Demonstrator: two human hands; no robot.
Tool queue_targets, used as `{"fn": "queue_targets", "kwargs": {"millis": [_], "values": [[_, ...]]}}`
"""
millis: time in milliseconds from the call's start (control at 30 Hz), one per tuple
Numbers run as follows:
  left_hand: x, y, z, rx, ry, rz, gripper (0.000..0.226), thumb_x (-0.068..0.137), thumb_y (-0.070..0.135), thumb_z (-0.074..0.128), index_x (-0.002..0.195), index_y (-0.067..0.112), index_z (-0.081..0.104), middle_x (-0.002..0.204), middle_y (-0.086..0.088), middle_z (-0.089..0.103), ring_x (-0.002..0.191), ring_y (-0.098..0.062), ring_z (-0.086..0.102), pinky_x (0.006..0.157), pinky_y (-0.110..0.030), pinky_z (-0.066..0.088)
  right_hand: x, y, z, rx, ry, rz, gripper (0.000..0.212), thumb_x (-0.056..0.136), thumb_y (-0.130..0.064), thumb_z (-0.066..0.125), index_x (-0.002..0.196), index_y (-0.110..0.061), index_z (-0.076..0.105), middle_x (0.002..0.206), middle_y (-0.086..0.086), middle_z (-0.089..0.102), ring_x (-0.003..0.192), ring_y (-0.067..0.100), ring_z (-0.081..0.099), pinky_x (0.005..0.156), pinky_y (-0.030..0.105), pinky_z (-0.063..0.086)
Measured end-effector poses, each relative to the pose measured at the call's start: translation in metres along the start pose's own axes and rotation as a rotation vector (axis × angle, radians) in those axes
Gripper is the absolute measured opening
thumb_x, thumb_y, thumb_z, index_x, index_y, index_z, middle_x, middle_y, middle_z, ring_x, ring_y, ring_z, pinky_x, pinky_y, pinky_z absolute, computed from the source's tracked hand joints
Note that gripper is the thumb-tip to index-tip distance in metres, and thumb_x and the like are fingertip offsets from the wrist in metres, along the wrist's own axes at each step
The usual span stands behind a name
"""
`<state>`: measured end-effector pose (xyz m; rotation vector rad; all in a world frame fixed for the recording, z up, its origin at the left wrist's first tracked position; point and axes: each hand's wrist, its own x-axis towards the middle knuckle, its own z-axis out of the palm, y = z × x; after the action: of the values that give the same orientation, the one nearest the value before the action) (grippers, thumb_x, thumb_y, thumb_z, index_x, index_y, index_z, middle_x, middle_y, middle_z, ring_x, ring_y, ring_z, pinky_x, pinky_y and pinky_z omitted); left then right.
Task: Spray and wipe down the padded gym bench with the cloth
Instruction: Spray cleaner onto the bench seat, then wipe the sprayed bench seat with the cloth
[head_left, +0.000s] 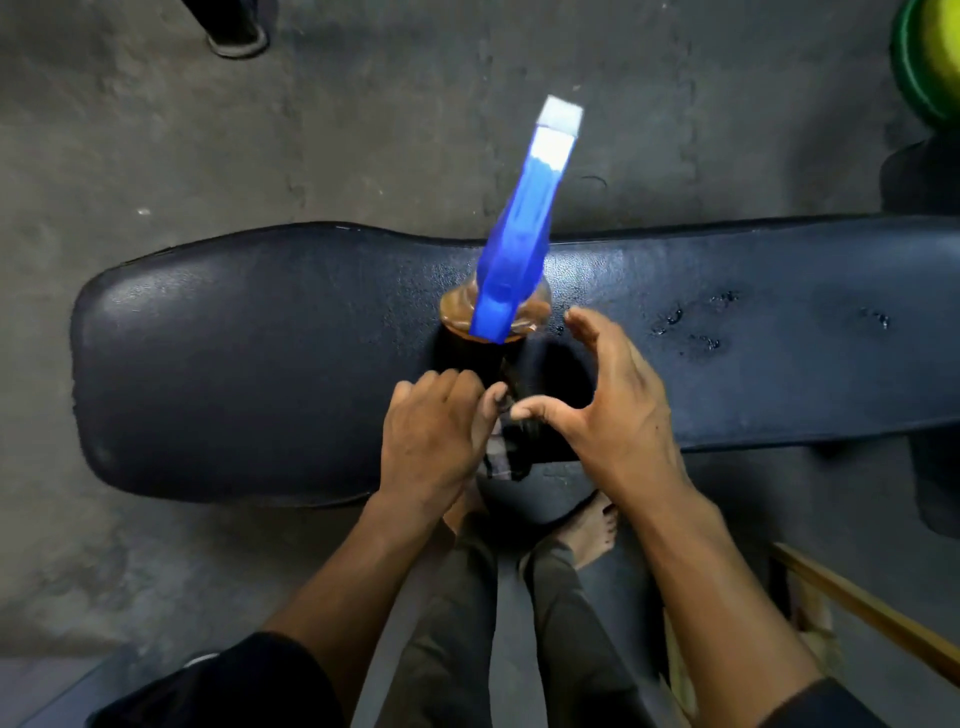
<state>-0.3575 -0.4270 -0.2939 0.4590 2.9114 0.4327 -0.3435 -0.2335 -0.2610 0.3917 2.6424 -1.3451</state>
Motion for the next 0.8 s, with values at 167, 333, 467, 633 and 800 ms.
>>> {"fn": "queue_targets", "kwargs": {"millis": [167,333,467,633,800], "values": [[-0.004,0.037,-0.002,-0.078,-0.054,-0.028,0.046,0.11,0.046,0.037,0.083,0.016,0.059,0.078,-0.008,0.063,0.075,-0.039,0.06,0.07,-0.049,0.043,-0.036,0.03,-0.016,0.001,-0.162,0.135,0.097,0.063,-0.037,0.103,0.148,-0.02,0.059,0.145,-0.005,0.066,0.134,0.013,0.061,0.118,0.026,0.045],[0.008,0.082,-0.006,-0.125,-0.047,0.093,0.045,0.112,0.043,0.036,0.084,0.016,0.059,0.08,-0.008,0.062,0.078,-0.036,0.06,0.07,-0.05,0.043,-0.054,0.046,-0.028,0.046,-0.103,0.203,0.084,0.063,-0.036,0.102,0.136,-0.041,0.061,0.129,-0.025,0.071,0.116,-0.008,0.061,0.103,0.01,0.045],[0.032,0.111,-0.008,-0.14,-0.043,0.148,0.048,0.113,0.044,0.034,0.086,0.015,0.061,0.083,-0.009,0.063,0.083,-0.038,0.061,0.075,-0.051,0.041,-0.054,0.066,-0.042,0.288,-0.007,0.316,0.074,0.066,-0.02,0.103,0.13,-0.031,0.067,0.118,-0.018,0.076,0.11,-0.001,0.071,0.099,0.021,0.055],[0.064,0.145,-0.007,-0.18,-0.044,0.202,0.039,0.112,0.039,0.043,0.11,0.012,0.071,0.115,-0.008,0.07,0.105,-0.035,0.061,0.091,-0.054,0.048,-0.046,0.091,-0.085,0.384,0.104,0.338,0.056,0.076,-0.001,0.094,0.118,-0.027,0.069,0.101,-0.027,0.077,0.092,-0.014,0.07,0.084,0.003,0.048],[0.103,0.184,0.01,-0.128,-0.056,0.335,0.035,0.111,0.034,0.052,0.134,0.014,0.07,0.147,-0.002,0.066,0.132,-0.027,0.059,0.108,-0.044,0.047,-0.039,0.123,-0.143,0.448,0.238,0.356,0.066,0.078,0.006,0.088,0.132,-0.023,0.065,0.121,-0.014,0.075,0.109,-0.005,0.07,0.097,0.01,0.048]]}}
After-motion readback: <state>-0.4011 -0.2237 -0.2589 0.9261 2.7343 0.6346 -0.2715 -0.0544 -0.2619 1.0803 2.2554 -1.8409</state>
